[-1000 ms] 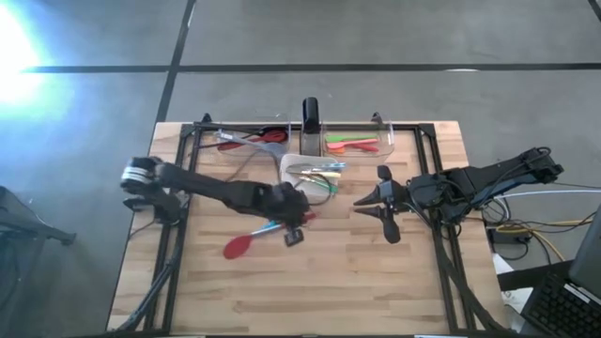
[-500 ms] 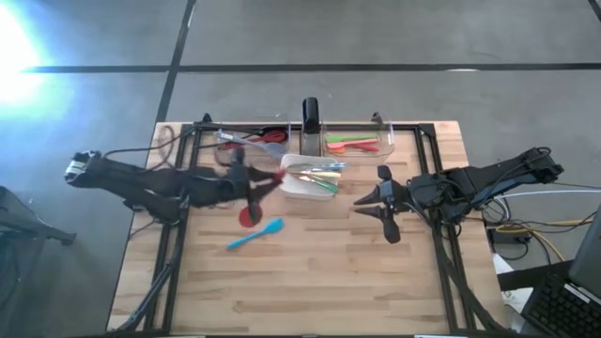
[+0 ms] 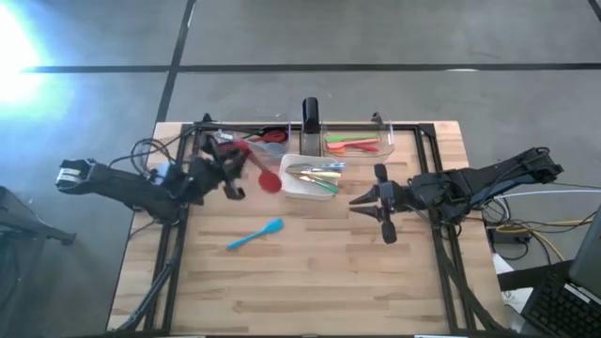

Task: Pick & Place Kitchen Items
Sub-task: Put the red serving spoon into the left transparent bin

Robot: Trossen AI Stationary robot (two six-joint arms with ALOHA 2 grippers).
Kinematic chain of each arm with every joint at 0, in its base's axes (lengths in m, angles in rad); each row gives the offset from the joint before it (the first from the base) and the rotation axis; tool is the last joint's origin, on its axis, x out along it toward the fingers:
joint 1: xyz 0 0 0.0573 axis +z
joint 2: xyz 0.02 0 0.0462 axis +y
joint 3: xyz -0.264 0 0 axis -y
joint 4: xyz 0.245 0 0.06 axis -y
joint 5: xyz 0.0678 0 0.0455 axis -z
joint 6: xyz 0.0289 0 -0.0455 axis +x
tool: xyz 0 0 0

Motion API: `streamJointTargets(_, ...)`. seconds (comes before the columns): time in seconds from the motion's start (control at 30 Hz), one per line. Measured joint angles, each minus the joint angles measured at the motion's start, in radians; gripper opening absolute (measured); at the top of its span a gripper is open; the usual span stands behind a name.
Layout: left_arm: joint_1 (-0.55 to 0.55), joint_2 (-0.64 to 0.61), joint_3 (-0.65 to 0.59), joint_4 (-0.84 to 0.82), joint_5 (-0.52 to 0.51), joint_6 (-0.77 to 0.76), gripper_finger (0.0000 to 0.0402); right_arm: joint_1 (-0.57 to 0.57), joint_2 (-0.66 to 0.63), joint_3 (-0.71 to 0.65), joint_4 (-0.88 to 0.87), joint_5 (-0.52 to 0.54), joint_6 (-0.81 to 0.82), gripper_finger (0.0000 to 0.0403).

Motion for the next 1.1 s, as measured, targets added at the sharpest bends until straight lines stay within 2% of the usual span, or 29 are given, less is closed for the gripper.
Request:
streamJointTargets(0.1,0.058,0.0,-0.067,0.163,-0.001,0.023,0.0071,0.0,0.02,-0.001,0.03,0.001,-0.029,0.0067)
streamJointTargets(0.33,0.205,0.01,-0.153,0.413,-0.02,-0.022,0.0071,0.0,0.086,-0.003,0.057,0.0,-0.053,0.0075)
streamJointTargets(0.67,0.446,0.074,-0.134,0.419,-0.037,-0.232,0.0071,-0.001,0.139,-0.002,0.114,0.0,-0.107,0.0062)
streamJointTargets(0.9,0.568,0.166,-0.118,0.423,-0.146,-0.269,0.0071,-0.001,0.142,-0.003,0.127,0.001,-0.112,0.006)
streamJointTargets(1.1,0.703,0.258,-0.117,0.457,-0.155,-0.454,0.0071,-0.001,0.142,-0.003,0.13,0.001,-0.124,0.0065)
